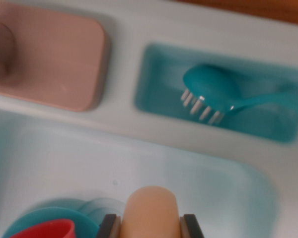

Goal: Pick detergent from the sink

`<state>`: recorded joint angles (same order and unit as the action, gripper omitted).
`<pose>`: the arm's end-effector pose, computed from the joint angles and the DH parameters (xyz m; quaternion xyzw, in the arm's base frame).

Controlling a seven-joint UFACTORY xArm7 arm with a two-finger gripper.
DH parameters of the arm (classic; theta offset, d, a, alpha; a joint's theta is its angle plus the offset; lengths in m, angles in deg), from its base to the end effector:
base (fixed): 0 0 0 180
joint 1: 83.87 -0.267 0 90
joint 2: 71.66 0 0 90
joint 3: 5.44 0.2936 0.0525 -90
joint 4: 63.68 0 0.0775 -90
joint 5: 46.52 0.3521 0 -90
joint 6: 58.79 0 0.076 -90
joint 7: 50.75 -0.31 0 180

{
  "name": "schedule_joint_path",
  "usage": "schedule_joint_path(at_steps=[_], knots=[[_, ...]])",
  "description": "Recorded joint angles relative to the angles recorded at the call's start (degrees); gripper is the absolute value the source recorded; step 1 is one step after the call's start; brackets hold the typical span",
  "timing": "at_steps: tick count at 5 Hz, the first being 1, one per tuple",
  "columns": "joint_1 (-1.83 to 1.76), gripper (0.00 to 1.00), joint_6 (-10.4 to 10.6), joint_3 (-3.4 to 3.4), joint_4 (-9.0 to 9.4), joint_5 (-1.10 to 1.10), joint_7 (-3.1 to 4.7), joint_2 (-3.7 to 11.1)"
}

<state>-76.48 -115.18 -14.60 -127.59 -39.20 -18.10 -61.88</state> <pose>0.4836 -0.1187 0.0930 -0.9936 -0.1047 0.0003 0.0430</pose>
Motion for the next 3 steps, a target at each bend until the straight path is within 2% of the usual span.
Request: schedule_joint_path(at_steps=[1,2,3], knots=[[0.0,1.0,0.0,0.0,0.0,0.0,0.0,0.0],[-0.02,1.0,-2.5,-0.05,-1.86,-0.23,-0.28,-0.61],[-0.02,1.0,-2.5,-0.05,-1.86,-0.23,-0.28,-0.61]])
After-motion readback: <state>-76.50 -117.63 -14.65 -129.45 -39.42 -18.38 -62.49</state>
